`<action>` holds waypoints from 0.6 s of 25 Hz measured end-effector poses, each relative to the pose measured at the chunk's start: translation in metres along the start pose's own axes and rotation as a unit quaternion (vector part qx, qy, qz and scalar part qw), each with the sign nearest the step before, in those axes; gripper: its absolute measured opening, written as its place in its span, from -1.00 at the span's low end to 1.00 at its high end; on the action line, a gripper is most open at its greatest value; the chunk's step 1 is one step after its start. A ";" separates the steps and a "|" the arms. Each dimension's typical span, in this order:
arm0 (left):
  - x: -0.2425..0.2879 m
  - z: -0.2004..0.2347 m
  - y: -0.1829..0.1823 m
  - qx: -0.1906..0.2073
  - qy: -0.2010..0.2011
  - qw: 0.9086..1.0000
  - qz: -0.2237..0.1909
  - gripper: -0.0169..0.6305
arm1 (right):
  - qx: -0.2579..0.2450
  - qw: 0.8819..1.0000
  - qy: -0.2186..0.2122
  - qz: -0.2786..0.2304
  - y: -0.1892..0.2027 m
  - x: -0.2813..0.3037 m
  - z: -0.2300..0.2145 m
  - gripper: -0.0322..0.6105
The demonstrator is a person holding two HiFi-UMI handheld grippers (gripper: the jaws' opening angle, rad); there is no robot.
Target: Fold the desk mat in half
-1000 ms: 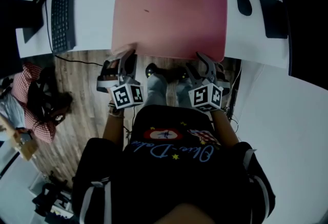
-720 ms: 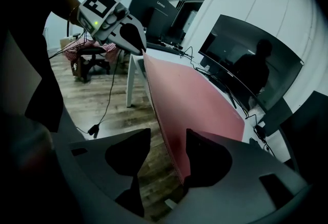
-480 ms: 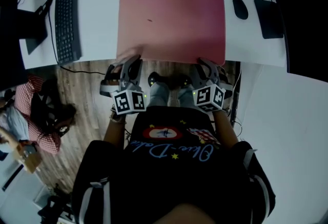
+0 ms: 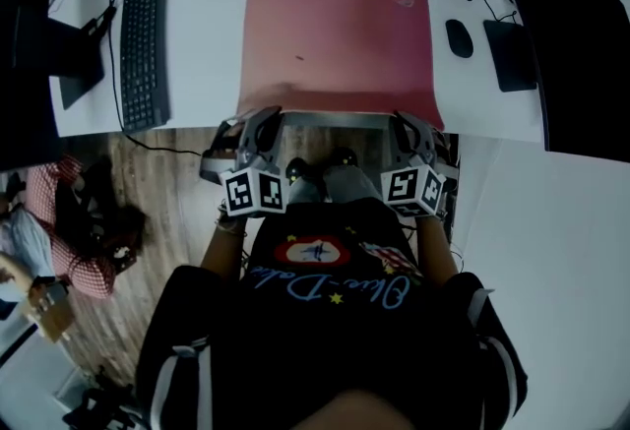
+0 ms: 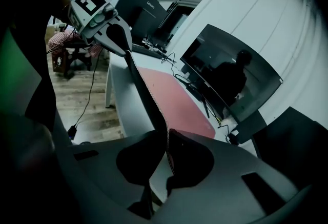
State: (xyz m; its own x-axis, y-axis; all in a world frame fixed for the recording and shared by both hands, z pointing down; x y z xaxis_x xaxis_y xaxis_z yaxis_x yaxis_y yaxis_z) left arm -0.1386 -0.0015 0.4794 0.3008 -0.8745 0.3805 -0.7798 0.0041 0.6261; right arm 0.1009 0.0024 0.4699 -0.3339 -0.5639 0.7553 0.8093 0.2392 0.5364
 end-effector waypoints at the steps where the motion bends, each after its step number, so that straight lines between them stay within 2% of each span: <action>1: 0.002 0.003 -0.002 0.000 -0.003 1.000 -0.002 -0.90 | -0.001 1.000 0.004 -0.003 -0.004 -0.001 -0.005 -0.84; 10: 0.037 0.033 -0.013 0.003 -0.035 0.999 0.002 -0.90 | -0.030 0.998 0.030 -0.043 -0.026 0.016 -0.060 -0.84; 15: 0.067 0.061 -0.016 -0.002 -0.052 0.999 0.013 -0.90 | -0.049 0.996 0.029 -0.062 -0.046 0.034 -0.097 -0.84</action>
State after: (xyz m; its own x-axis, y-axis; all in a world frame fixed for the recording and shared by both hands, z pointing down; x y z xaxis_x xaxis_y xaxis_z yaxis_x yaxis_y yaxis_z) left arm -0.1395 -0.0902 0.4532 0.2211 -0.9197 0.3245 -0.7844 0.0300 0.6195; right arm 0.0993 -0.1044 0.4342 -0.4089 -0.6294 0.6609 0.8078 0.0874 0.5830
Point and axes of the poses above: the fingertips, and each gripper's own axes: x forward along the fingers, z to its left, y out of its underside, the point moved 6 cm from there along -x, backward along the fingers, and after that the axes turned 15 degrees about -y, right-handed, at the moved point
